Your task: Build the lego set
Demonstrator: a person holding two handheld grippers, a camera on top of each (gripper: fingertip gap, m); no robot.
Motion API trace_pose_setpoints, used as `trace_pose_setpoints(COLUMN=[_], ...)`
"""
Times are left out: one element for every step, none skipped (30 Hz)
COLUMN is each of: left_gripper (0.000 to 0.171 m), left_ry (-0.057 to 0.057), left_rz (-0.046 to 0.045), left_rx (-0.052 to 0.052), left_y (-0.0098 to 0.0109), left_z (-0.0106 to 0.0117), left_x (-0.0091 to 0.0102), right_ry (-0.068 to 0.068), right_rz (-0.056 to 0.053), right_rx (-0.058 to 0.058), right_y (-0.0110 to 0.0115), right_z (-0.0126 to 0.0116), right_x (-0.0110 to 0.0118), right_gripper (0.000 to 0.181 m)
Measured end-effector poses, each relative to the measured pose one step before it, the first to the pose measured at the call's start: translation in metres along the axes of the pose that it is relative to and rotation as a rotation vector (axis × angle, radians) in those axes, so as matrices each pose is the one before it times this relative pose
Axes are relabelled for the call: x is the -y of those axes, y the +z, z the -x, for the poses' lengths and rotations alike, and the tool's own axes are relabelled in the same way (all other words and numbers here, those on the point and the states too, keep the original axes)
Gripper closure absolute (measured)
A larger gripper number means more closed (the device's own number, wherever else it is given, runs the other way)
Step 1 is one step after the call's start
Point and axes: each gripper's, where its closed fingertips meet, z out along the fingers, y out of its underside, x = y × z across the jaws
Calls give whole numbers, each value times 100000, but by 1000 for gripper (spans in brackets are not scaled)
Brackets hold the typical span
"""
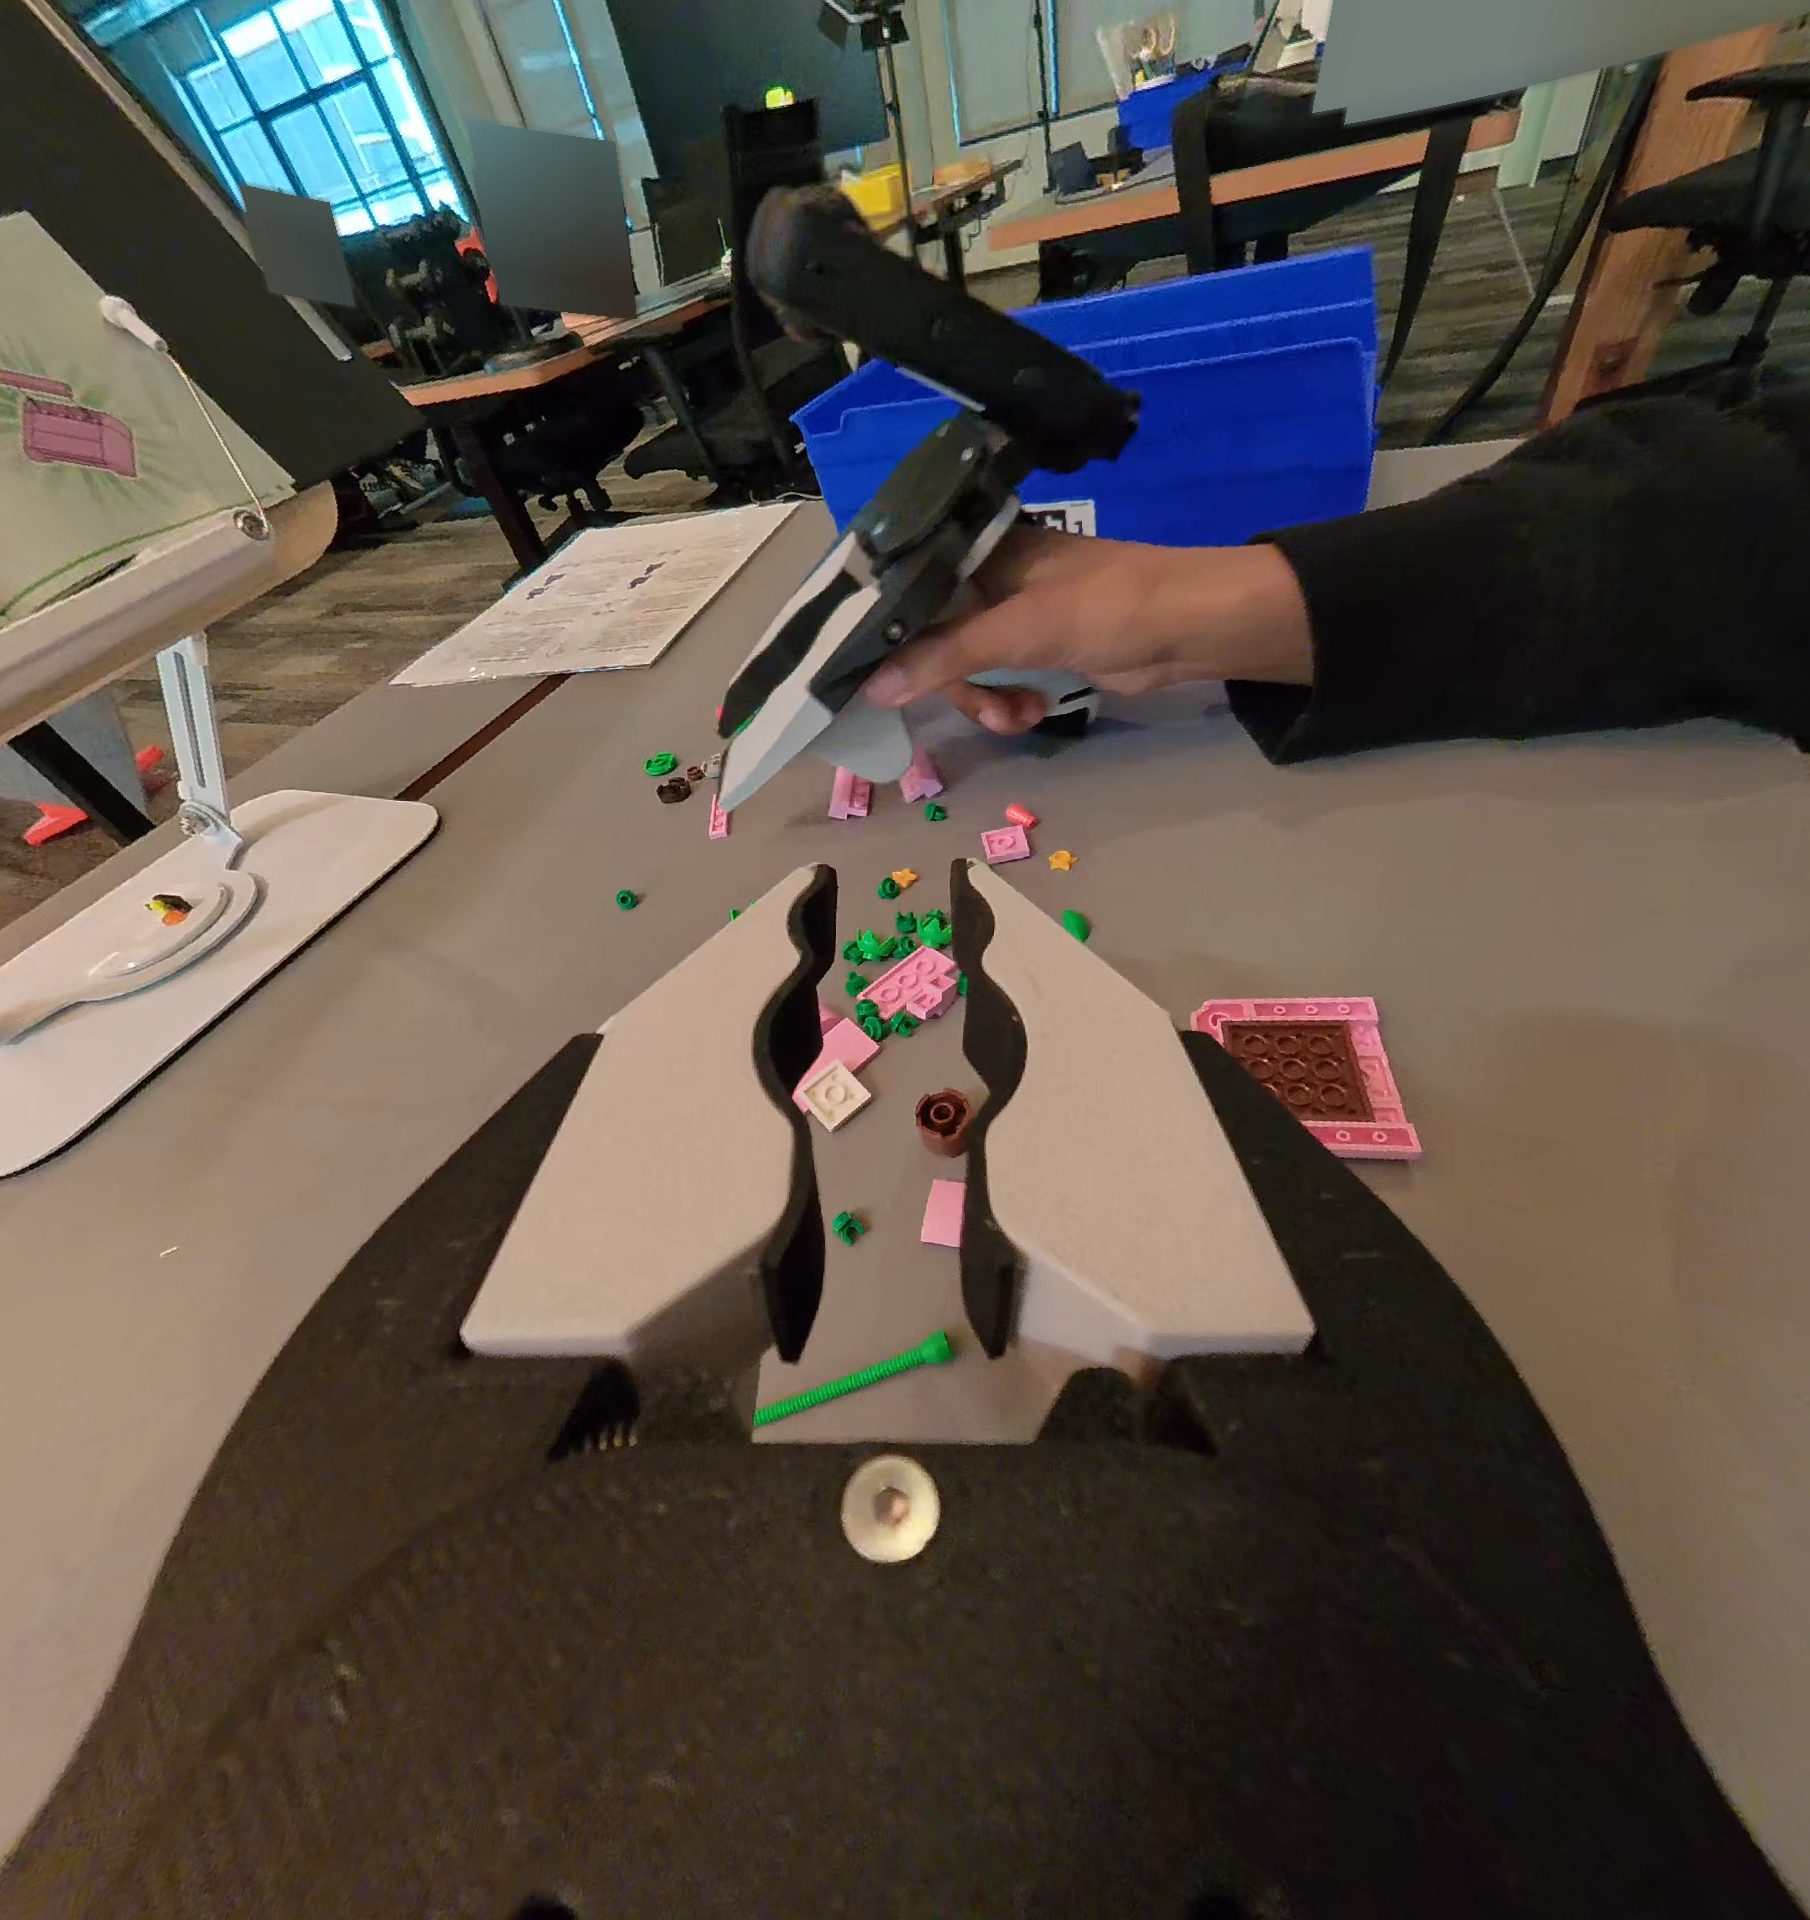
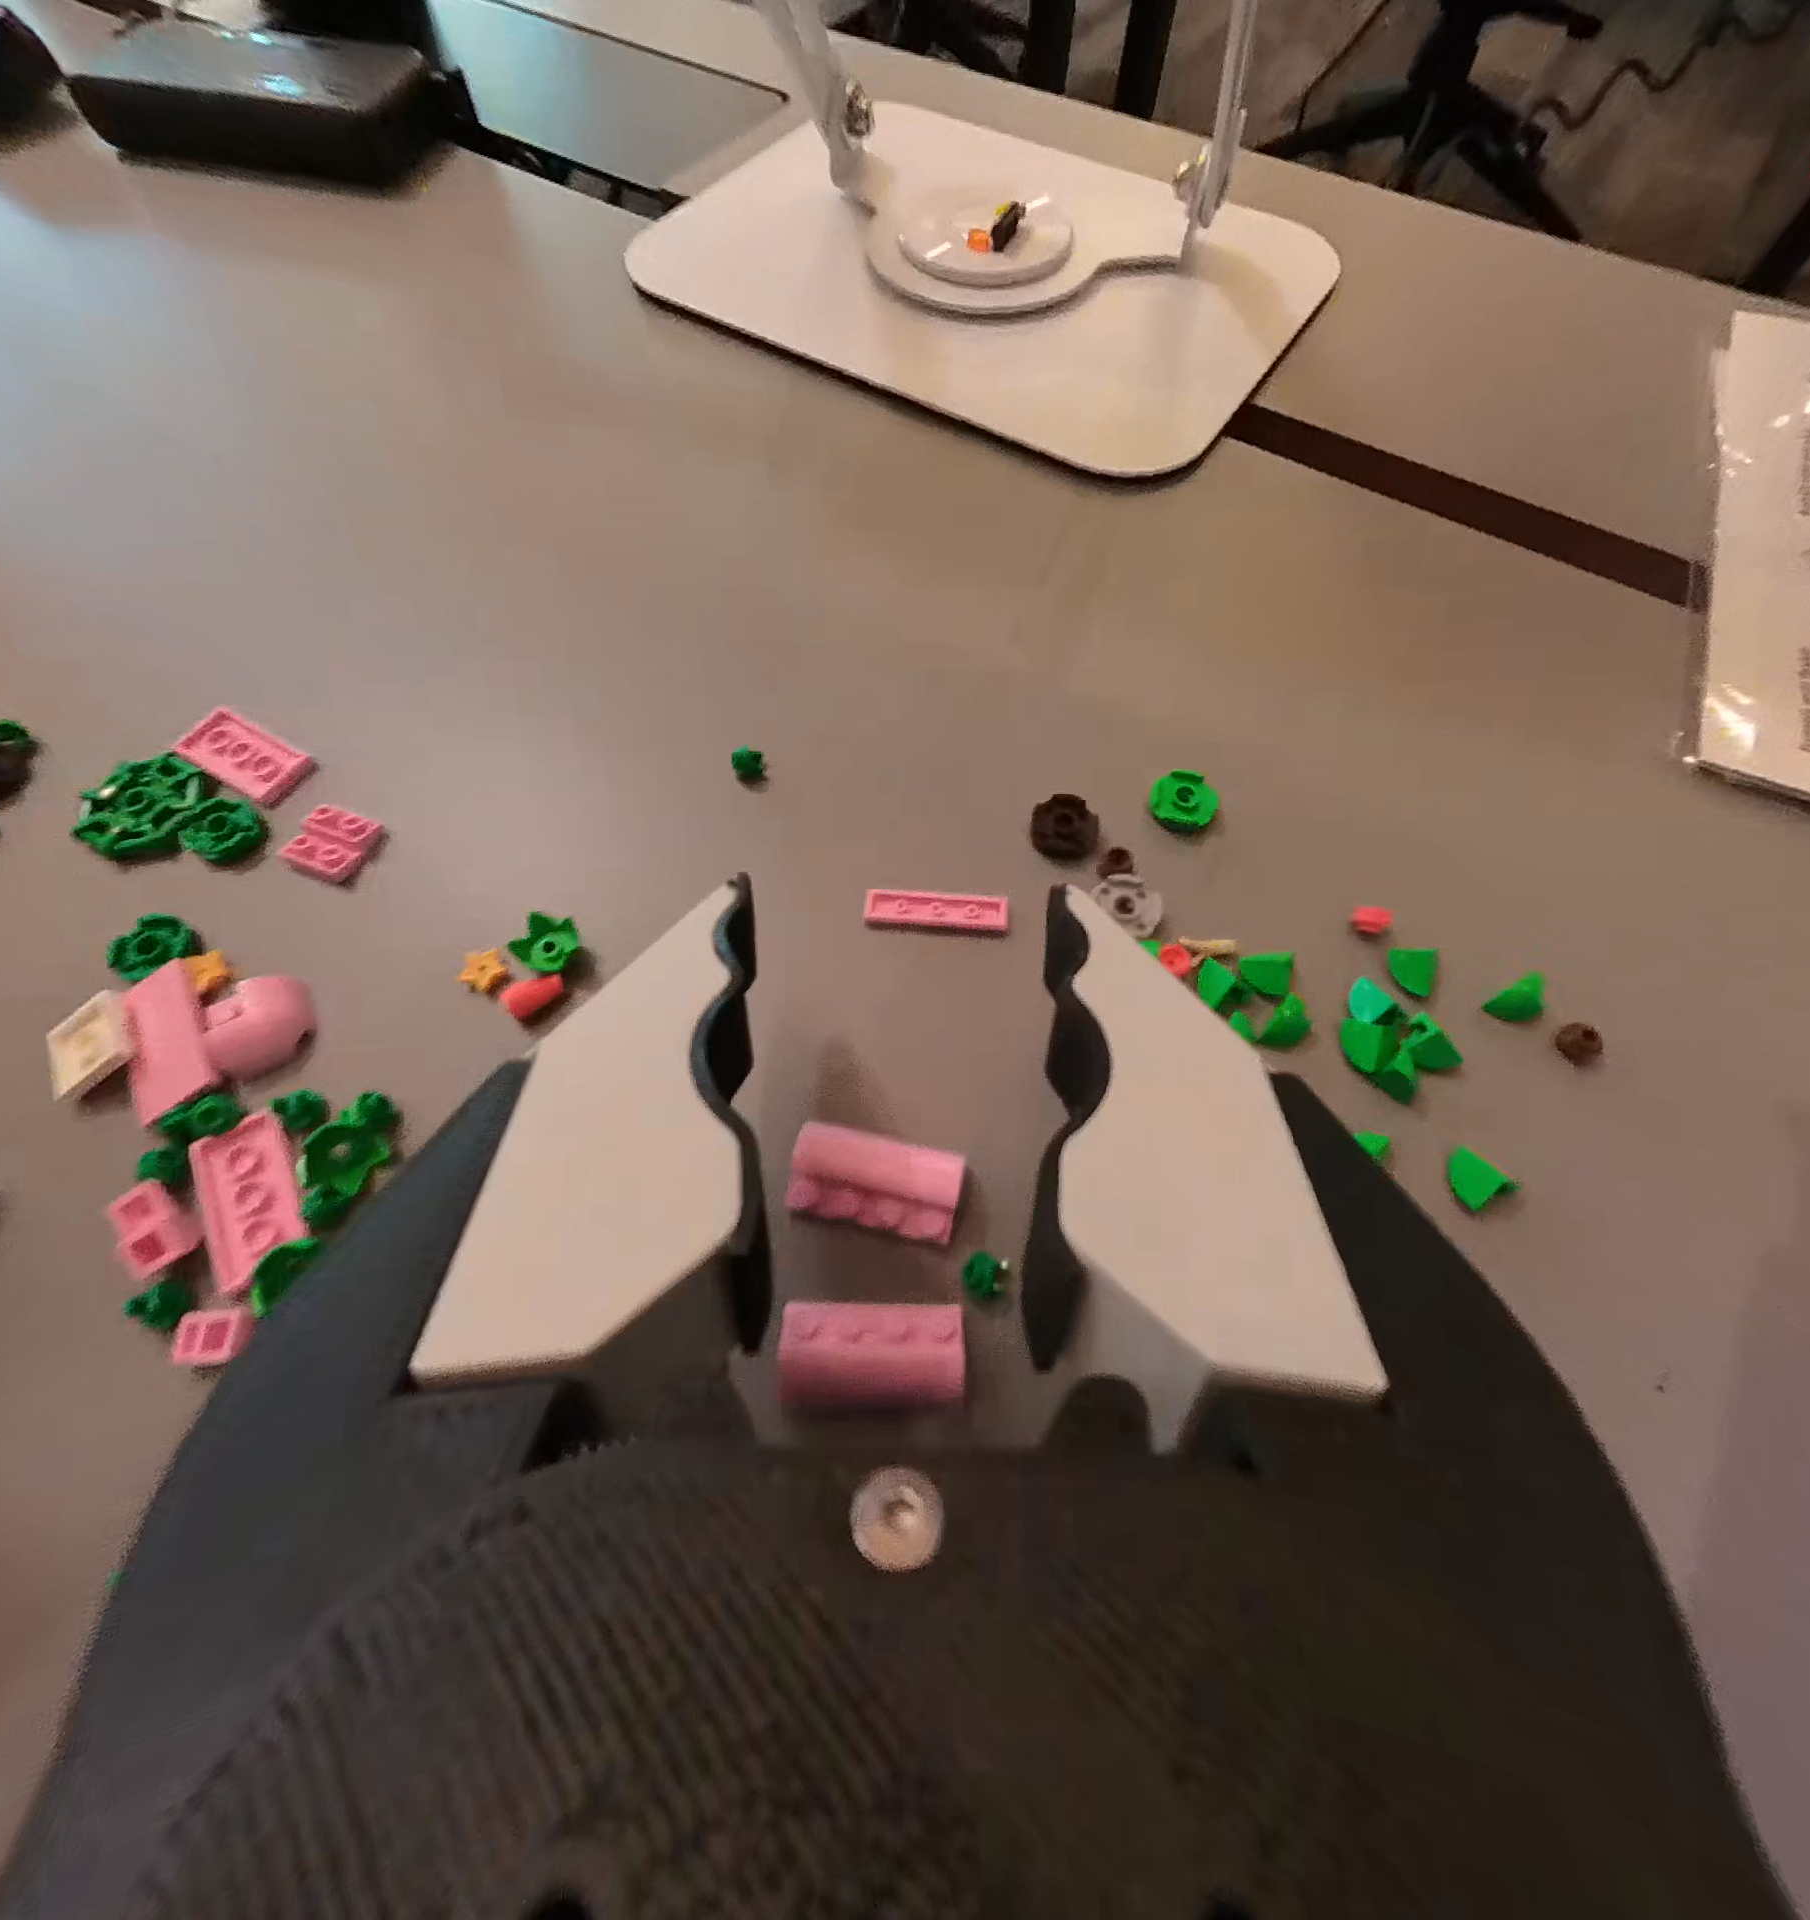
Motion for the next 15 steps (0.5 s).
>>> trace_pose_setpoints(left_gripper=[150,150,150,150,150,150,150,150,150,150,150,150,150,150,150], left_ry=[116,137,115,27,-66,-105,-81,70,234,346,355,320,301,307,307], left_rz=[9,-12,22,-67,-125,-58,-83,39,221,159,93,37,7,41,51], left_rx=[51,72,85,103,12,-122,-181,-185,-115,-118,-96,-60,-9,71,138], left_y=[-3,-14,-14,-26,-12,5,13,32,43,25,28,13,-6,1,-16], left_z=[6,3,12,25,3,-13,-43,-51,-66,-64,-58,-52,-40,-1,10], left_x=[0,2,-4,12,22,16,15,-3,-26,-21,-2,2,11,-8,-24], right_ry=[199,566,1136,1059,880,646,444,-118,-495,-1362,-1896,-1379,-655,-1030,-1480], right_rz=[2030,2611,3206,3067,2170,1479,1063,-188,222,280,255,27,-4,-290,-1763], right_rx=[516,470,584,783,-93,-329,-261,-889,-694,-406,-277,374,1323,2002,895], right_y=[493,423,371,309,230,168,130,45,93,89,61,27,-13,-69,-198], right_z=[-181,-149,-81,-16,-97,-114,-93,-190,-159,-107,-67,51,201,344,257], right_x=[-83,-224,-387,-386,-271,-182,-125,85,25,29,6,8,-11,15,192], right_gripper=[128,128,127,125,125,126,126,131,136,143,151,151,151,151,151])
